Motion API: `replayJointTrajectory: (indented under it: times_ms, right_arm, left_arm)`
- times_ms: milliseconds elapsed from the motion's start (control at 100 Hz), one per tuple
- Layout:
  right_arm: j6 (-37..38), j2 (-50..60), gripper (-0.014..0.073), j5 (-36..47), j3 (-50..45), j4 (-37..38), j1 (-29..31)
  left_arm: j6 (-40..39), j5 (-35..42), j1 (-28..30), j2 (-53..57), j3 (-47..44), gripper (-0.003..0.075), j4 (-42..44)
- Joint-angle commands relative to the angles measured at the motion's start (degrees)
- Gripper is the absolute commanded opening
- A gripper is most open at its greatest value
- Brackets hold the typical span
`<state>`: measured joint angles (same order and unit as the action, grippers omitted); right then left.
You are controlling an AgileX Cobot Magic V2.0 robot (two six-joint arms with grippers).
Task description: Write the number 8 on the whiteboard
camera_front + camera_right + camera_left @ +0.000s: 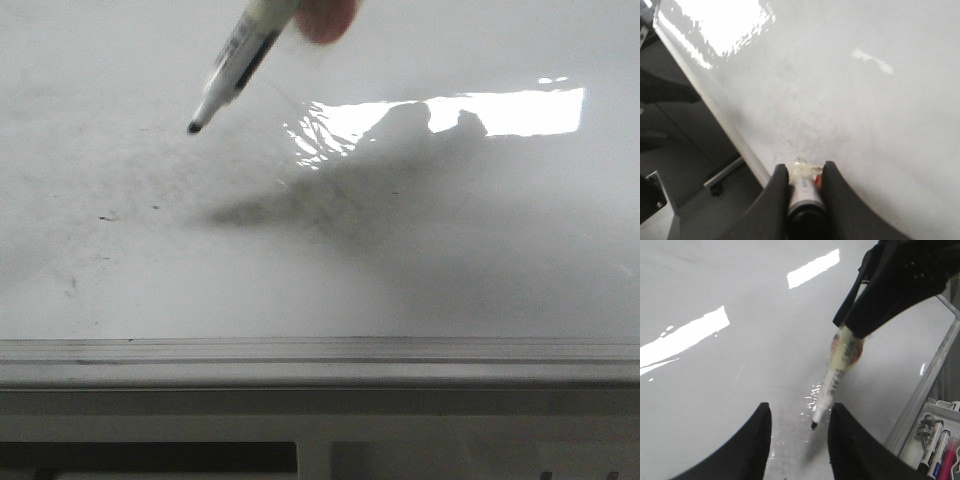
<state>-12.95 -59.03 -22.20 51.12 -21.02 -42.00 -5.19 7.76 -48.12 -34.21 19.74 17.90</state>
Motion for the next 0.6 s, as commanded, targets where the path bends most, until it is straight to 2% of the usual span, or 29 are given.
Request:
replayJointTrajectory:
  times_ms: [0, 250, 590]
  right_arm:
    - [0.2, 1.2, -0.0058, 1.1, 4.5, 1.0, 3.4]
    - [0.3, -0.5, -0.0059, -0.6, 8.4, 2.1, 8.8]
    - [0.4, -7.6, -0.0058, -4.7, 8.4, 2.4, 8.9]
  left_arm:
    - [-0.4, 2.9, -0.3, 0.3, 1.9, 0.0257, -1.6]
    - [-0.4, 3.7, -0.3, -0.1, 1.9, 0.0256, -1.6]
    - [-0.3, 3.1, -0.3, -0.1, 1.9, 0.0250, -1.3]
